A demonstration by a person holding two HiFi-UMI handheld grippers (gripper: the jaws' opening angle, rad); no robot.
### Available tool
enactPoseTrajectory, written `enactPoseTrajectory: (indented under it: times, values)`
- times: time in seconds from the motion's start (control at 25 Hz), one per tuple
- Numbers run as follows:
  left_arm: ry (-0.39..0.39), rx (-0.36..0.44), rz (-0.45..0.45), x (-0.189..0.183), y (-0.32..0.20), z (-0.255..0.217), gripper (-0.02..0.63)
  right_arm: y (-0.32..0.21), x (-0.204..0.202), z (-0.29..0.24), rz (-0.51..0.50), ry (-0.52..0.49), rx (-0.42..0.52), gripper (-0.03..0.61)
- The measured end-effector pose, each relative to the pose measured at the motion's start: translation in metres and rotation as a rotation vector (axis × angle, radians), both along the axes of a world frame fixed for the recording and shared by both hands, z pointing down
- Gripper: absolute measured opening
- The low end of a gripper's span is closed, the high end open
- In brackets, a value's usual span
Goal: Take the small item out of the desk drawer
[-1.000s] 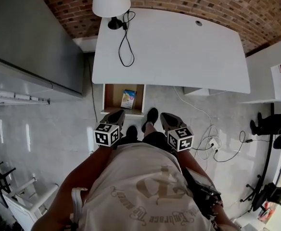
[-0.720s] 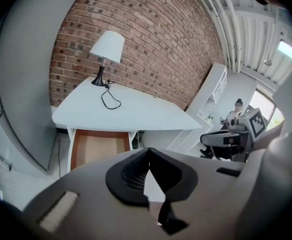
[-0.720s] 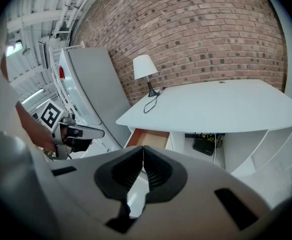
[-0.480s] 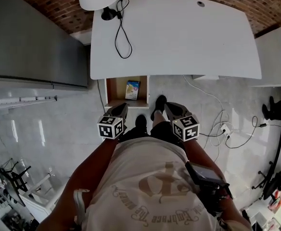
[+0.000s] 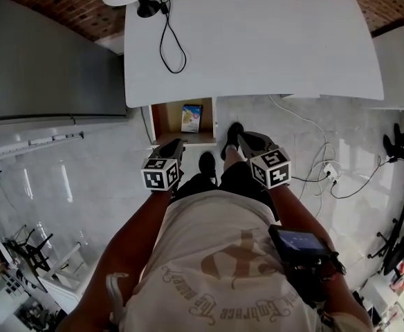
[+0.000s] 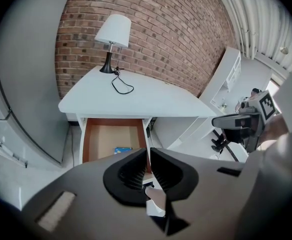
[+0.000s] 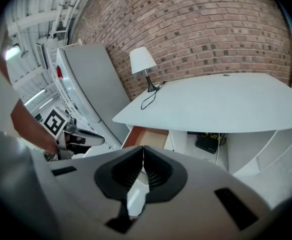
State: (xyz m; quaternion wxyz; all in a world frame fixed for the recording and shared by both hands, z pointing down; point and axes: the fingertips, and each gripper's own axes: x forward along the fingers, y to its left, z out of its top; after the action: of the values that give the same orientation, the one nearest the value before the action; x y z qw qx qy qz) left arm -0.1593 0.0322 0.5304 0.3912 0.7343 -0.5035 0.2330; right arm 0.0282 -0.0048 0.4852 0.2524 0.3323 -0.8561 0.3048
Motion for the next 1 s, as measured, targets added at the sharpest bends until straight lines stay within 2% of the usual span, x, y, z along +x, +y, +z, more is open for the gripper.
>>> enactPoseTrajectory:
  times: [0.08,0.4,0.56,0.68,0.84,1.0]
  values:
    - [-0.001,-0.011,0.003,0.001,0.0,0.005,0.026,-0.004,-0.002,0.002,0.003,-0.004,-0.004,0.006]
    - [-0.017,-0.053,-0.013,-0.002,-0.003,0.021,0.206,-0.002,-0.013,0.014,-0.023,0.001,-0.023,0.006]
    - [-0.03,-0.065,-0.018,-0.004,-0.004,0.03,0.263,-0.004,-0.01,0.013,0.03,-0.005,-0.016,0.006]
    - [-0.049,-0.075,-0.015,-0.005,-0.004,0.036,0.332,-0.004,-0.005,0.015,0.074,-0.008,-0.017,0.006]
    - [-0.066,-0.079,-0.014,-0.005,-0.004,0.046,0.362,-0.001,0.001,0.027,0.108,-0.004,-0.033,0.006]
    - [-0.041,-0.102,-0.02,-0.002,-0.003,0.057,0.364,0.003,0.002,0.036,0.133,-0.007,-0.047,0.006]
